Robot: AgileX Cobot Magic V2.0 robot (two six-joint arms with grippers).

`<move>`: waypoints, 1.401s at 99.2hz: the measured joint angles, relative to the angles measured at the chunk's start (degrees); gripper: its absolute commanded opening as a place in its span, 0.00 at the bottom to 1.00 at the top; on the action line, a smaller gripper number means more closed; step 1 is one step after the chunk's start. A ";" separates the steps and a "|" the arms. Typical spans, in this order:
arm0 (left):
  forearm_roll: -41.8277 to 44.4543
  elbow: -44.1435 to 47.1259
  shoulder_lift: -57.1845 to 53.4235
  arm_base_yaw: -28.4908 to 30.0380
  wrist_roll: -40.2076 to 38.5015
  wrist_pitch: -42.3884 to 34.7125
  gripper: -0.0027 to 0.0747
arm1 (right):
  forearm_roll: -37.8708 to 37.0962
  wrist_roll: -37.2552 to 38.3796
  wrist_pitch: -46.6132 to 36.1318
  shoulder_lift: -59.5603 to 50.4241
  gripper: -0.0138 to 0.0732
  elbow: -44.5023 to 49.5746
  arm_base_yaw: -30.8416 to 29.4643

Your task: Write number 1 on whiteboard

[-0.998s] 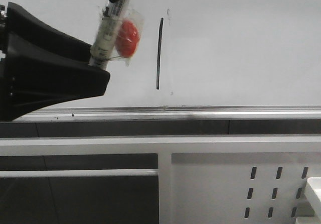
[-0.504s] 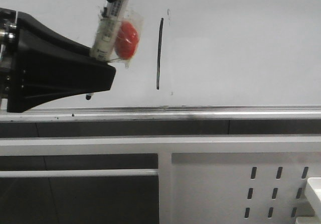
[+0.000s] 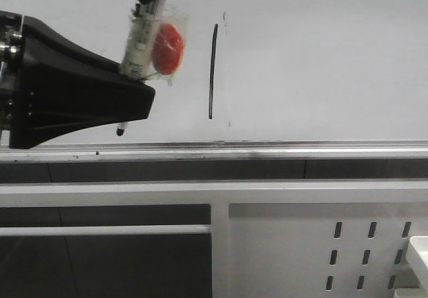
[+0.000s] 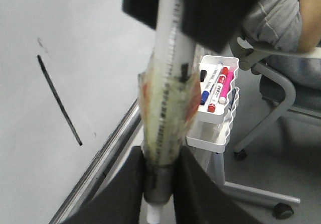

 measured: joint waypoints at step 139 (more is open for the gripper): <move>-76.87 10.45 18.29 -16.40 20.62 -23.06 0.01 | -1.47 2.82 9.29 -11.94 0.08 -0.24 -4.28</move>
